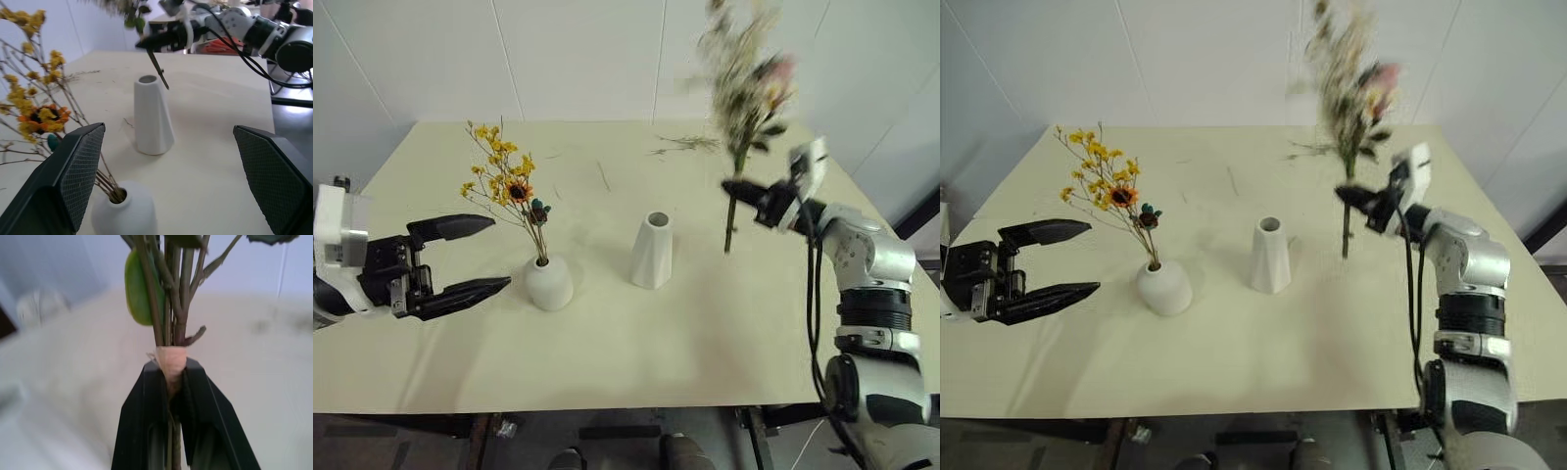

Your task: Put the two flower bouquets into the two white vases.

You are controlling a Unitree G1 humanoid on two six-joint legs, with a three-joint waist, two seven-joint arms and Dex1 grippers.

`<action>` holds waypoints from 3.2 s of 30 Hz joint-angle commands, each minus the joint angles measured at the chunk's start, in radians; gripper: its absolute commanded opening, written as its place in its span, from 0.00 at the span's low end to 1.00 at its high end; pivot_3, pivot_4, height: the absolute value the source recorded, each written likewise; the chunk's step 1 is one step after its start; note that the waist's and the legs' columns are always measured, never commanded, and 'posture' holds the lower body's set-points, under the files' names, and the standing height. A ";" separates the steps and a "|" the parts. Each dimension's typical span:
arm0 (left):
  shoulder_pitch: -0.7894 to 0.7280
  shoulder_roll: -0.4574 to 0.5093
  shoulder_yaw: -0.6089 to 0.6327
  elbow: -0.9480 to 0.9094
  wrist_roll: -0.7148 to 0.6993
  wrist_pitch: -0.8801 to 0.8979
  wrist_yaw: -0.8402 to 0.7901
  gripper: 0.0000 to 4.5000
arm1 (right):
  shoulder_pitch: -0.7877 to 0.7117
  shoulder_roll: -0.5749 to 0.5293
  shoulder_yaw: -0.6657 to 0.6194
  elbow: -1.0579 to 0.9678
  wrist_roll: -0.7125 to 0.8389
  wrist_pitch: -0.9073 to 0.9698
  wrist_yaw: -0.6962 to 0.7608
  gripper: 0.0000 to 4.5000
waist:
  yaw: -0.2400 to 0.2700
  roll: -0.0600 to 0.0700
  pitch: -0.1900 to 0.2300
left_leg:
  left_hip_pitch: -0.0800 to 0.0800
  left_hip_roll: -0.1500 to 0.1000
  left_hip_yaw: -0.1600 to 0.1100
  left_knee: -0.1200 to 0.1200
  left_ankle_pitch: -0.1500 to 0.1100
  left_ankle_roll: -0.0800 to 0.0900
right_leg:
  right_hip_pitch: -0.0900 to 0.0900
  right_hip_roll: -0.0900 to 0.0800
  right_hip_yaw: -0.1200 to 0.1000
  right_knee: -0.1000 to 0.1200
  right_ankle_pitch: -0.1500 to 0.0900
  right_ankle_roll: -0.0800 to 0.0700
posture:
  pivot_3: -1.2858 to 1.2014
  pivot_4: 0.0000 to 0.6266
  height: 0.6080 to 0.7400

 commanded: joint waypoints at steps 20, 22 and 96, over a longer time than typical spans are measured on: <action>0.086 -0.112 0.072 -0.083 -0.026 -0.045 0.162 1.00 | 0.001 0.164 0.081 -0.393 0.443 0.139 -0.162 0.01 | -0.001 0.000 0.000 | 0.001 0.005 0.000 0.001 0.000 -0.001 | -0.001 0.006 0.002 0.002 0.000 -0.004 | 0.52 0.24 1.00; 0.088 -0.117 0.065 -0.089 -0.027 -0.045 0.170 1.00 | 0.009 0.172 0.101 -0.368 0.428 0.120 -0.149 0.01 | 0.000 0.000 0.000 | 0.001 0.005 0.000 0.001 0.000 -0.001 | -0.001 0.006 0.002 0.002 0.001 -0.004 | 0.52 0.24 1.00; 0.317 -0.026 0.174 0.093 0.128 -0.150 -0.025 1.00 | 0.314 -0.354 0.257 -0.117 -0.014 -0.356 0.496 0.99 | 0.020 0.000 0.000 | 0.003 0.006 0.003 0.000 -0.001 0.000 | -0.001 0.007 0.003 -0.001 0.000 -0.006 | 0.52 0.24 1.00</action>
